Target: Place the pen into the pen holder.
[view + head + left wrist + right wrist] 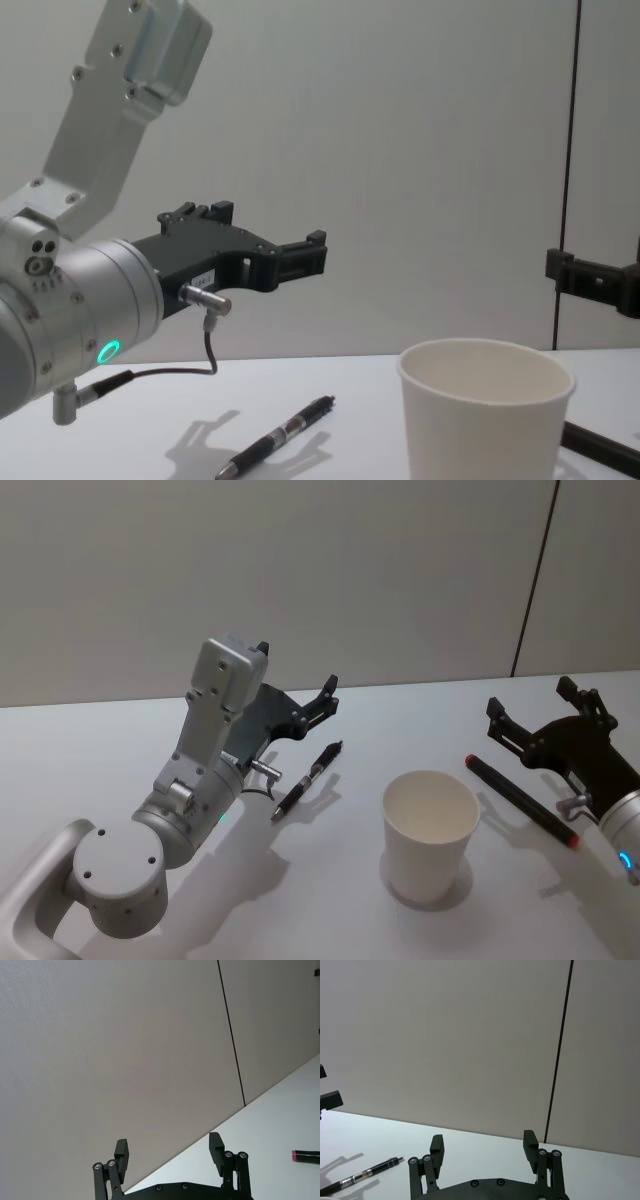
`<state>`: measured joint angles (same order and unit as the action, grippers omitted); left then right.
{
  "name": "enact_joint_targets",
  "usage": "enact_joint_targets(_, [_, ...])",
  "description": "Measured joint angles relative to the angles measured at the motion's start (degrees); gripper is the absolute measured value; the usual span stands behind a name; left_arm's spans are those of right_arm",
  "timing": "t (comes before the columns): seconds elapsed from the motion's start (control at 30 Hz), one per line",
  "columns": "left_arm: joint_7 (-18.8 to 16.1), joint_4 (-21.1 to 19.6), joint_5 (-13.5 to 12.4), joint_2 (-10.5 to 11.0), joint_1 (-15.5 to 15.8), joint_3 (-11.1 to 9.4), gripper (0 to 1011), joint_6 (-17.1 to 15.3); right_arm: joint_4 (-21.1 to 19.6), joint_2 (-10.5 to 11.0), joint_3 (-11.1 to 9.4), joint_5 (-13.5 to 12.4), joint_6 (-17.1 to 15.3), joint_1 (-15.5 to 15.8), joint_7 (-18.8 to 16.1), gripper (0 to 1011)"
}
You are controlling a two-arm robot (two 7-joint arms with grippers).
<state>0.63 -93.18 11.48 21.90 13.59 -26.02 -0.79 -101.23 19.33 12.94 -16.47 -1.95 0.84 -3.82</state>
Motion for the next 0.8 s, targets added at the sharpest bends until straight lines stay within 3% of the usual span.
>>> enact_joint_targets(0.8, [0.0, 0.0, 0.0, 0.0, 0.0, 0.0, 1001, 0.0, 0.0, 0.0, 0.0, 0.0, 0.0, 0.0, 0.0, 1001])
